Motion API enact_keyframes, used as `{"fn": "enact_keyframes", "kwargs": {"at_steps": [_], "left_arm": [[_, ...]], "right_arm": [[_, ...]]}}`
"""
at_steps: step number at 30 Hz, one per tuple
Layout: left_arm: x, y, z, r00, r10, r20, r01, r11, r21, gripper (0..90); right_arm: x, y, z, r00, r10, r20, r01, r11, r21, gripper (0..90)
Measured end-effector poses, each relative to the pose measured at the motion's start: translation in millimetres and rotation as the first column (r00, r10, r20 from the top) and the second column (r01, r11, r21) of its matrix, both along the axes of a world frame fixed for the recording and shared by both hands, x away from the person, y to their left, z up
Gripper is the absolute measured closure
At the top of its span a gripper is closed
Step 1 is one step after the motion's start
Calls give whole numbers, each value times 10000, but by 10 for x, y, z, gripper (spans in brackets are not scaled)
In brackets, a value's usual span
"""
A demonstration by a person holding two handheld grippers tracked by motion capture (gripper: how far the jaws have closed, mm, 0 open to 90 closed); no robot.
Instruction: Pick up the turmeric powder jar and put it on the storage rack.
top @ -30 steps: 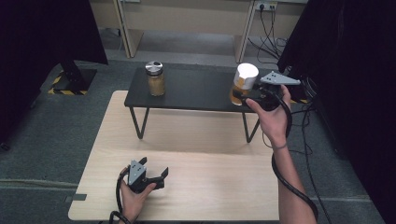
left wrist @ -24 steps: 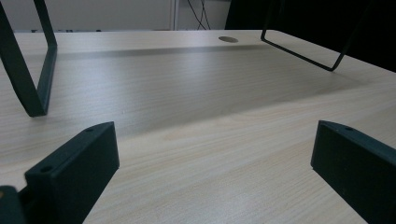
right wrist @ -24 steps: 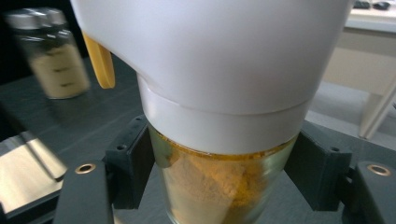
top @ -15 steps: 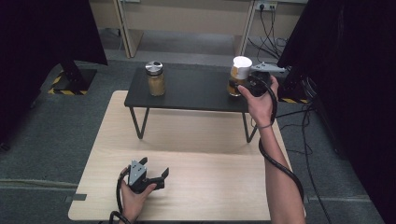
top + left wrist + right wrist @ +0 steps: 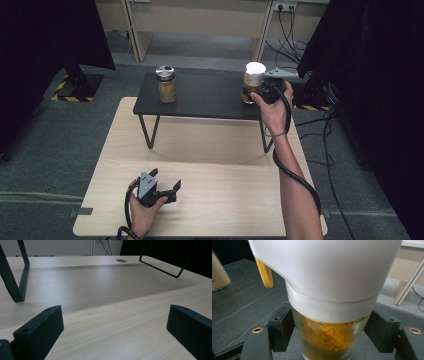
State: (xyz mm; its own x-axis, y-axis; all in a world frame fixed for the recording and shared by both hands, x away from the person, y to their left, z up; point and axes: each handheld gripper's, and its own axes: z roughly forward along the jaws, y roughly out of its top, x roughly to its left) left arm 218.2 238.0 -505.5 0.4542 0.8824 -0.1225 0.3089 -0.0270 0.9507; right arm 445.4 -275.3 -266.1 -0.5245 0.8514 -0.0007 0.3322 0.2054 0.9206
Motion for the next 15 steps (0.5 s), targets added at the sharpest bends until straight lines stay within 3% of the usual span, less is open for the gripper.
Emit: {"fn": "enact_keyframes", "kwargs": {"at_steps": [5, 15], "left_arm": [[-3, -4, -1, 10000, -4, 26, 4, 10000, 30, 1], [-3, -2, -2, 10000, 5, 19, -5, 10000, -2, 1]], "right_arm": [[-62, 14, -94, 9993, -147, 333, 141, 9998, 162, 306], [-48, 5, -84, 9996, -149, 252, 143, 9997, 218, 306]]}}
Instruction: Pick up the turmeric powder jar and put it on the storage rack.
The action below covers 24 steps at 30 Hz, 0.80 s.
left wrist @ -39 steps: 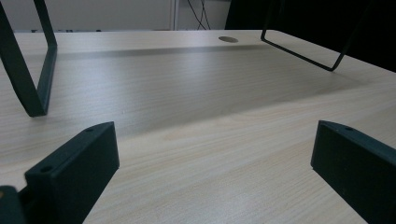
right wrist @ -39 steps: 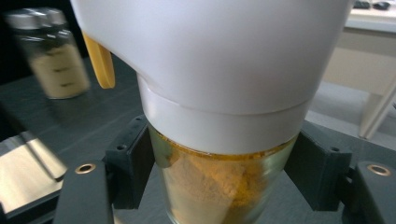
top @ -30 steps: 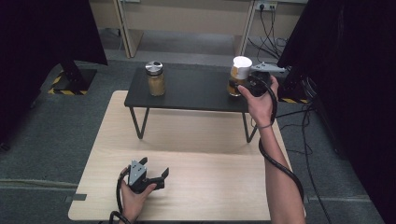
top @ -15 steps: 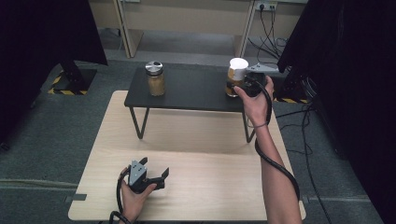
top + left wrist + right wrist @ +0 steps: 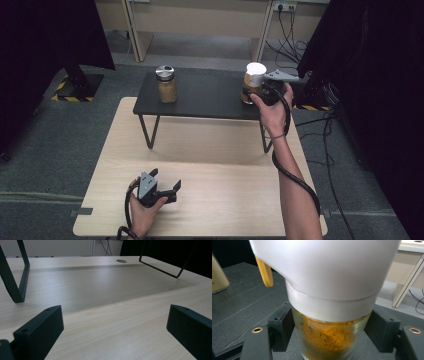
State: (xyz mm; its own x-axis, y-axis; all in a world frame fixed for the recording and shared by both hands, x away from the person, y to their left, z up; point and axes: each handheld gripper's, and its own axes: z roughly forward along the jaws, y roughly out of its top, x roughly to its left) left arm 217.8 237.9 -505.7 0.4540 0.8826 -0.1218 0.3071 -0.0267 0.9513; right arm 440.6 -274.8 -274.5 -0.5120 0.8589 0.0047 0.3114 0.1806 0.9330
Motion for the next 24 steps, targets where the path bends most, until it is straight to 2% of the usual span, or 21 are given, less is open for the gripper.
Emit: {"fn": "enact_keyframes", "kwargs": {"at_steps": [24], "left_arm": [[-6, 2, -8, 10000, 19, 44, -18, 10000, -32, 1]], "right_arm": [[0, -3, 0, 10000, -13, -26, 13, 10000, 42, 306]]}}
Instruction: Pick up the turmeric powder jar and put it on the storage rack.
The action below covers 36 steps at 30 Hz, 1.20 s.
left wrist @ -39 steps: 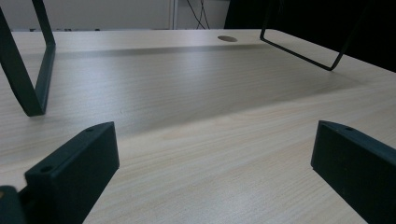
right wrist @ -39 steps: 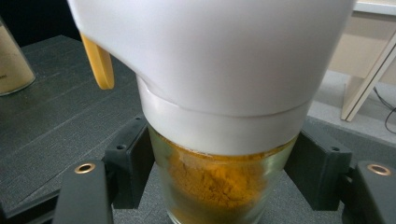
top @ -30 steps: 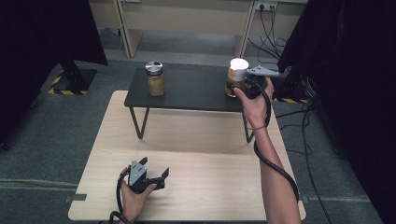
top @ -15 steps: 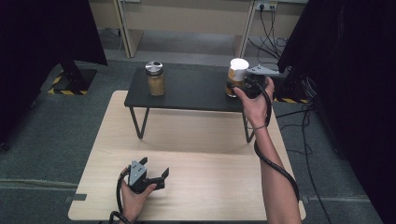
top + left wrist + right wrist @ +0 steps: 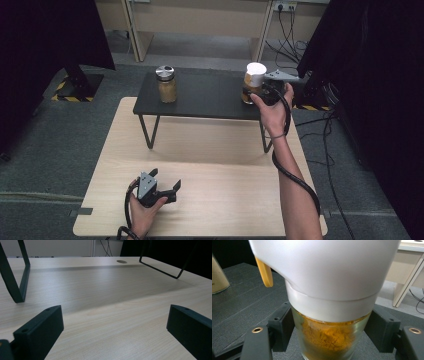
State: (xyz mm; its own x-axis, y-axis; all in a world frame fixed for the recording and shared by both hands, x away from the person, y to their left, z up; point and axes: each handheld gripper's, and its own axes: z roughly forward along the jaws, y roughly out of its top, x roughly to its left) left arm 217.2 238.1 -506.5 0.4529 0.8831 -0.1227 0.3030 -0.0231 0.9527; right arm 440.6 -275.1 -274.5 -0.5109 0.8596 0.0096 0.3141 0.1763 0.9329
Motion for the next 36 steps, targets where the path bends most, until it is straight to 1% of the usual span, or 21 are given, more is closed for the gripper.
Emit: {"fn": "enact_keyframes", "kwargs": {"at_steps": [17, 24, 31, 36], "left_arm": [[-1, -1, 0, 10000, 1, 8, -1, 10000, 11, 1], [-4, -3, -2, 10000, -6, 34, 6, 10000, 24, 1], [-2, 4, -4, 10000, 5, 7, -5, 10000, -38, 1], [-5, 0, -4, 10000, 1, 33, -1, 10000, 1, 1]], "right_arm": [[-7, 1, -10, 10000, -23, 29, 23, 10000, 37, 305], [-18, -9, -43, 9999, -5, 144, 4, 10000, 95, 306], [-17, 2, -31, 9999, 14, 156, -14, 10000, -7, 306], [-21, 7, -24, 9999, 19, 161, -18, 10000, -64, 306]]}}
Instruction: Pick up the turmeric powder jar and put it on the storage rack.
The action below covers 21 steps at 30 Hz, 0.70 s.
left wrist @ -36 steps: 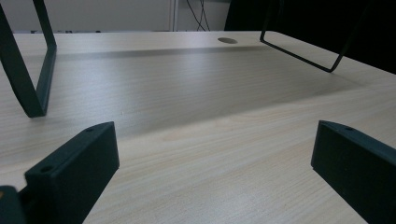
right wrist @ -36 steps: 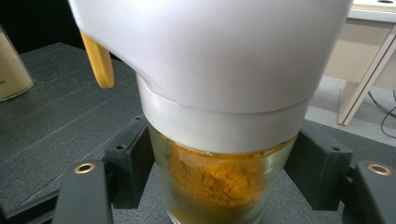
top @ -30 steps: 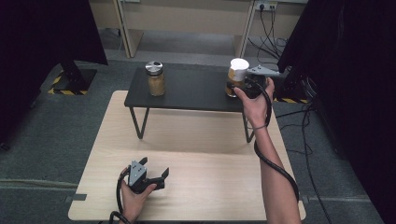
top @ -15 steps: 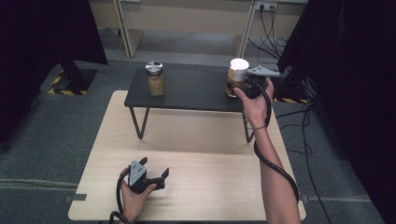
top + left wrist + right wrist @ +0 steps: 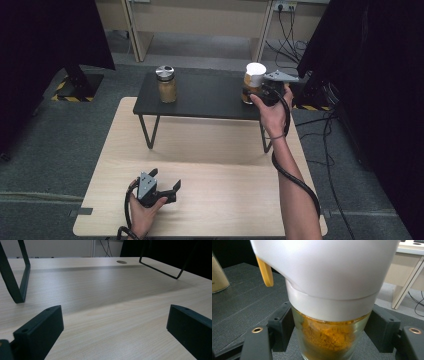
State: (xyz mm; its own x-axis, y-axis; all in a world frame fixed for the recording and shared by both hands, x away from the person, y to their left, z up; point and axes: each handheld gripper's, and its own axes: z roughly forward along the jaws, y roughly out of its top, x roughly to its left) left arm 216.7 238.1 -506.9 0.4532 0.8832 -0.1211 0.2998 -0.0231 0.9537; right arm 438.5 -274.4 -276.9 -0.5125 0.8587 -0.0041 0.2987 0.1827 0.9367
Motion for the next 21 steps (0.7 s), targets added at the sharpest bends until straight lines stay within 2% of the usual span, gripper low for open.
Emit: {"fn": "enact_keyframes", "kwargs": {"at_steps": [11, 13, 14, 16, 21], "left_arm": [[1, 5, -1, 10000, 2, -18, -2, 10000, -47, 0], [1, 5, -1, 10000, 1, -15, -1, 10000, -41, 0], [2, 5, -1, 10000, 1, -21, -1, 10000, -43, 0], [1, 4, -1, 10000, 0, -13, 0, 10000, -40, 0], [1, 7, -5, 10000, 10, -18, -10, 10000, -90, 0]], "right_arm": [[-8, 11, 18, 10000, -15, -16, 15, 10000, -85, 304], [-25, -2, -11, 9998, -10, 177, 8, 9999, 104, 264], [-52, 9, -14, 9994, -125, 314, 119, 9998, 169, 215], [-109, 42, 7, 9981, -352, 501, 347, 9993, 114, 153], [-254, 6, 21, 9958, -588, 706, 568, 9979, 297, 111]]}}
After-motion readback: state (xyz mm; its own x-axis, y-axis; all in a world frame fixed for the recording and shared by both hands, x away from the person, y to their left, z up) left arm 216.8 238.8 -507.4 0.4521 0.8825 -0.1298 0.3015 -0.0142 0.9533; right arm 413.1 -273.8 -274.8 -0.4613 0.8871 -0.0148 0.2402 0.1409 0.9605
